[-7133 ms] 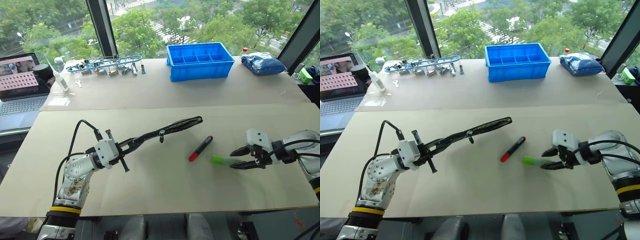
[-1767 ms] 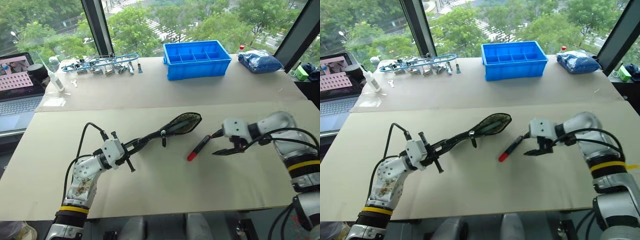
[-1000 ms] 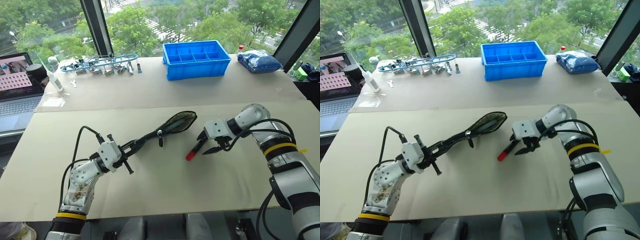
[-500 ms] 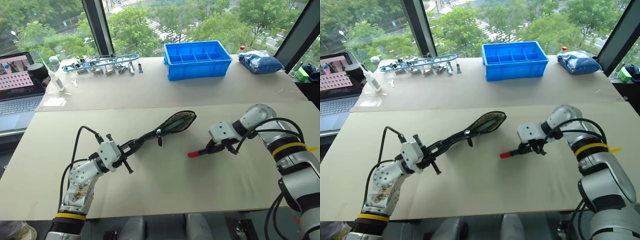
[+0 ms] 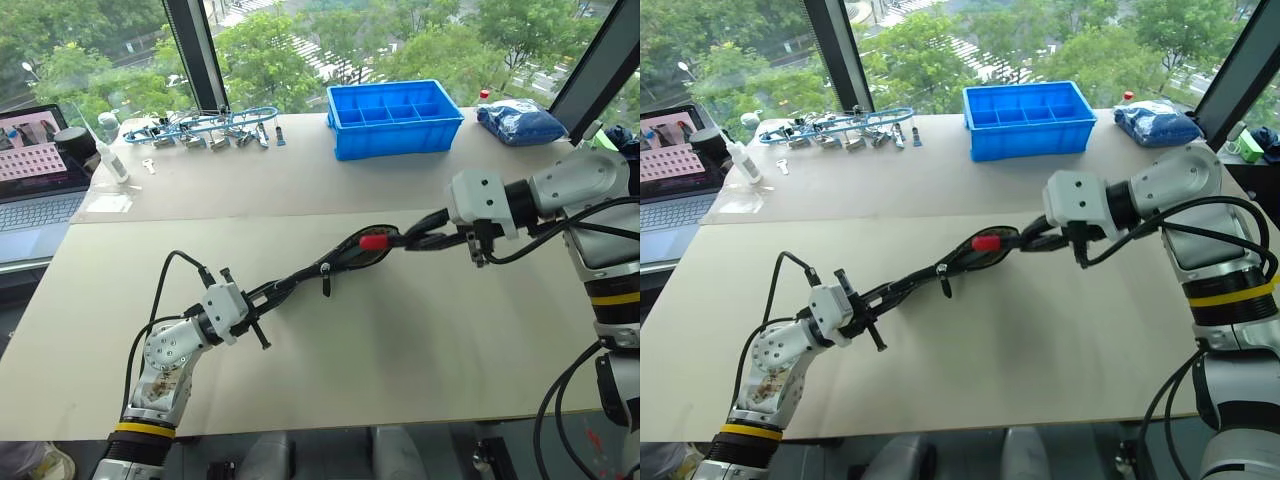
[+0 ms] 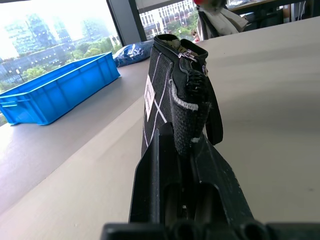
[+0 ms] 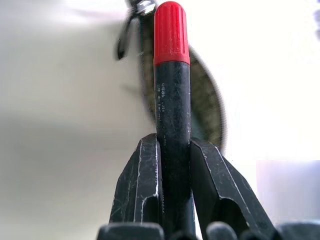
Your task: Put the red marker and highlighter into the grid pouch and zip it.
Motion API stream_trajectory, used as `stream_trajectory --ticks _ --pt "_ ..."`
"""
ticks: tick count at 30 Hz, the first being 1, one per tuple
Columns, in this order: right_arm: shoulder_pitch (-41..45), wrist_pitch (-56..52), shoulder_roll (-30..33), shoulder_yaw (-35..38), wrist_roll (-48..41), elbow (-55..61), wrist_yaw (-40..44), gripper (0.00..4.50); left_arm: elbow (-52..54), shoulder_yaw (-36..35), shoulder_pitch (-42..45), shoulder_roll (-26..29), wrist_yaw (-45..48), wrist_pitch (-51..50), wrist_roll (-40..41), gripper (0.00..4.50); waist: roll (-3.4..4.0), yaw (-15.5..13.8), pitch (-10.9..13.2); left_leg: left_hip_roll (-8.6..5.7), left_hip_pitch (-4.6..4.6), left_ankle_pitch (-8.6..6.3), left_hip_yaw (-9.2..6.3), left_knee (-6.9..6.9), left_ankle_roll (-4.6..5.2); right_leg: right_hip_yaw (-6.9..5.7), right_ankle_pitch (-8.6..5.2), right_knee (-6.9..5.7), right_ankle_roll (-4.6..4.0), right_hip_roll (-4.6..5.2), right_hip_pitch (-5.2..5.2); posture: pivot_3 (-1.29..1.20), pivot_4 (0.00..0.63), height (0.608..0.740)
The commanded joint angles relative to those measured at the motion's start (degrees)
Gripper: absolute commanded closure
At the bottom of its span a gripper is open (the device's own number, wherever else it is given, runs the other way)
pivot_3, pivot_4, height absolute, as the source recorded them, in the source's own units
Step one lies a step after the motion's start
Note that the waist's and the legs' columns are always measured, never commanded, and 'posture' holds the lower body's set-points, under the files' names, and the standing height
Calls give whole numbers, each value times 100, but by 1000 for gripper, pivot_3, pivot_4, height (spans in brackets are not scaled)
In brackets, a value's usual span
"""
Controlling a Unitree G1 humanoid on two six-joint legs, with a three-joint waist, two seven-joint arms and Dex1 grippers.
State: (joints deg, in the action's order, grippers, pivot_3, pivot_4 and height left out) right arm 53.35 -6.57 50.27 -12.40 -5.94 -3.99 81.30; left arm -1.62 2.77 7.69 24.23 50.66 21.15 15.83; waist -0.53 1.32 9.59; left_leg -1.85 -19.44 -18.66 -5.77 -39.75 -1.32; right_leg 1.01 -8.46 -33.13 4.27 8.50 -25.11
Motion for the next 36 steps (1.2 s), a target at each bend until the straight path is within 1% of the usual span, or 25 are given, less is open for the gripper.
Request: stream_trajectory --ticks 1,3,5,12,15,26,30,32,36 --pt "192 224 117 -72 630 266 -360 4062 43 3 73 -26 3 119 10 4500 -1 -19 0 0 0 0 0 0 0 0 0 -1 0 0 1 0 150 740" --pt "129 541 168 -300 1146 203 -535 4062 51 22 72 -43 -6 114 2 4500 -1 -28 0 0 0 0 1 -1 0 -1 0 0 0 0 3 0 150 740" --pt "37 792 179 -442 1444 237 -639 4062 81 47 65 -65 -24 102 -10 4500 -1 -42 0 0 -2 0 2 -1 0 0 0 -1 0 0 3 0 150 740" --pt "1 1330 228 -596 1958 270 -788 4062 50 38 110 -51 3 96 8 4500 -1 -35 0 0 -5 3 2 0 -6 -1 0 1 0 0 -1 0 150 740" --pt "-65 1461 142 -685 2089 382 -808 4062 23 28 143 -36 23 96 16 4500 -1 -30 0 0 -5 3 2 0 -4 -1 0 1 0 0 -1 0 150 740" --pt "-309 1444 -666 -1204 2595 799 -983 4062 -30 50 242 -48 60 100 22 4500 -1 -25 0 0 -4 5 1 0 -9 -1 0 0 0 0 0 0 150 740" --pt "-193 1281 -1160 -1282 2681 679 -1177 4062 6 55 219 -50 65 93 22 4500 -1 -22 0 0 -4 7 1 0 -12 -1 0 -1 0 0 0 0 150 740" --pt "-182 1181 -1357 -1260 2615 674 -1203 4062 13 55 214 -47 71 92 24 4500 -1 -17 0 0 -3 8 0 1 -14 -1 0 -2 0 0 -1 0 150 740" --pt "-346 1048 -1611 -1205 2145 849 -1021 4062 9 45 245 -37 78 81 27 4500 -1 -22 0 0 -4 9 0 1 -16 -2 1 -1 0 0 0 0 150 740"
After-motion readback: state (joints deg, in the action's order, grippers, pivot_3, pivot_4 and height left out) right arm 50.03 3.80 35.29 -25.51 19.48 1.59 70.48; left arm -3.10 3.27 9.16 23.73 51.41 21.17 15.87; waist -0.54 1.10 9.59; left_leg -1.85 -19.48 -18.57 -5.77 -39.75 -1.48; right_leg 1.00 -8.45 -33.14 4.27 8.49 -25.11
